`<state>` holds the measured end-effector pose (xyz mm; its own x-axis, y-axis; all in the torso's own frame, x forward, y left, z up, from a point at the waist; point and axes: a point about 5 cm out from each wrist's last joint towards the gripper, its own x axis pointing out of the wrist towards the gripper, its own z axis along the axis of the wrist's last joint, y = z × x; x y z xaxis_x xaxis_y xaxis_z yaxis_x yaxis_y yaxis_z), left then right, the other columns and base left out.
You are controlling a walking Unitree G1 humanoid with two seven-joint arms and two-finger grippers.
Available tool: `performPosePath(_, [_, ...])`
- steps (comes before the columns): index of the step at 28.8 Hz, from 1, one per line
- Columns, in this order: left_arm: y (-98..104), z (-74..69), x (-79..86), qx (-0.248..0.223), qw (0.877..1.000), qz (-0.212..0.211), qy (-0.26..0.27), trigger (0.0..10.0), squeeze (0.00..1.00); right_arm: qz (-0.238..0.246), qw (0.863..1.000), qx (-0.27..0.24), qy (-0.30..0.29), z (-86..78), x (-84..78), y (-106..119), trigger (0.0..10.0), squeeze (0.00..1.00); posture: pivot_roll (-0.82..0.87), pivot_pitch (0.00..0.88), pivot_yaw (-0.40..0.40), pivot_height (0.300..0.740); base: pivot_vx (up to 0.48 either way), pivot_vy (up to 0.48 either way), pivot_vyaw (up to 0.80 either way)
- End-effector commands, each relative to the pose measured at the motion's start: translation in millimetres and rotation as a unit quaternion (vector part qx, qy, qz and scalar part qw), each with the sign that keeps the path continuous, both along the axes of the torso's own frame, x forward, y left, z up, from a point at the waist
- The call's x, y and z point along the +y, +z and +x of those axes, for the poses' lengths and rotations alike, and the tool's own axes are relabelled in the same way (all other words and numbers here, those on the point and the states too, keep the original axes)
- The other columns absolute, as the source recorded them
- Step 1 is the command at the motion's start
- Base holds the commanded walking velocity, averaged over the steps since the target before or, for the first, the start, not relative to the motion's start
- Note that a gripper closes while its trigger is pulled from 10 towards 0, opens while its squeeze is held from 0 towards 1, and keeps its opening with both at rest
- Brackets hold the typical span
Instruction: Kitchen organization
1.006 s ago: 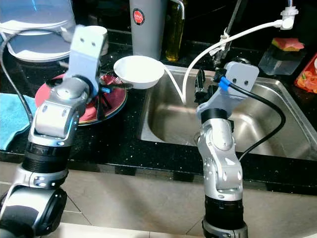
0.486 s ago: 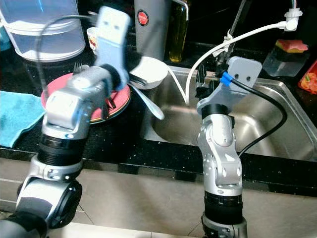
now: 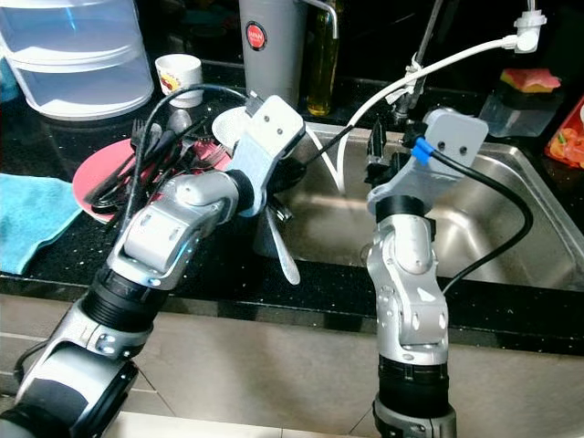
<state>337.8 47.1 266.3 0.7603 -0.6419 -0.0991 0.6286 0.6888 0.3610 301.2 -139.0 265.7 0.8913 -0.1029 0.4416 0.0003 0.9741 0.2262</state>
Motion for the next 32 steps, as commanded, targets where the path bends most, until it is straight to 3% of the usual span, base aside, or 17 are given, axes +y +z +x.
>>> performPosePath(1, [8, 1.7, 0.6, -0.033, 0.999, -0.009, 0.001, 10.0, 1.00, 0.005, 1.000, -0.004, -0.007, -2.5, -2.3, -1, 10.0, 0.00, 0.23, 0.000, -0.027, 0.740, 0.000, 0.000, 0.00])
performPosePath(3, [17, 2.3, 0.8, -0.053, 0.998, -0.032, 0.003, 10.0, 1.00, 0.006, 1.000, -0.005, -0.007, -2.6, -1.3, 0, 10.0, 0.00, 0.23, 0.000, -0.026, 0.740, 0.000, 0.000, 0.00])
performPosePath(4, [21, 2.1, 0.9, -0.059, 0.997, -0.044, 0.002, 10.0, 0.00, 0.006, 1.000, -0.006, -0.007, -2.6, -1.4, 0, 10.0, 0.00, 0.23, 0.000, -0.026, 0.740, 0.000, 0.000, 0.00])
performPosePath(11, [26, 5.0, 5.6, -0.058, 0.996, -0.064, 0.018, 10.0, 0.00, 0.000, 1.000, -0.003, -0.012, -3.6, -5.0, 0, 10.0, 0.00, 0.22, 0.001, -0.029, 0.740, 0.000, 0.000, 0.00])
performPosePath(14, [22, 7.8, 9.2, -0.032, 0.997, -0.059, 0.031, 10.0, 0.00, -0.004, 1.000, 0.002, -0.011, -4.0, -5.8, -2, 10.0, 0.00, 0.21, 0.005, -0.041, 0.740, 0.000, 0.000, 0.00])
performPosePath(17, [13, 15.7, 16.0, -0.002, 0.995, -0.045, 0.084, 10.0, 0.00, -0.008, 1.000, 0.004, -0.008, -3.7, -5.5, -2, 10.0, 0.00, 0.20, 0.000, -0.049, 0.740, 0.000, 0.000, 0.00])
performPosePath(23, [13, 35.6, 45.3, 0.009, 0.972, -0.063, 0.228, 10.0, 0.00, -0.009, 1.000, 0.001, -0.005, -2.5, -4.0, -1, 10.0, 0.00, 0.20, 0.000, -0.048, 0.740, 0.000, 0.000, 0.00])
performPosePath(30, [15, 39.4, 56.7, 0.018, 0.958, -0.083, 0.272, 10.0, 0.00, -0.011, 1.000, 0.001, -0.003, -2.7, -2.7, -1, 10.0, 0.00, 0.20, 0.000, -0.044, 0.740, 0.000, 0.000, 0.00])
performPosePath(32, [16, 41.8, 64.6, 0.025, 0.947, -0.097, 0.304, 10.0, 0.00, -0.011, 1.000, 0.003, -0.004, -2.9, -3.4, -2, 10.0, 0.00, 0.20, 0.000, -0.050, 0.740, 0.000, 0.000, 0.00])
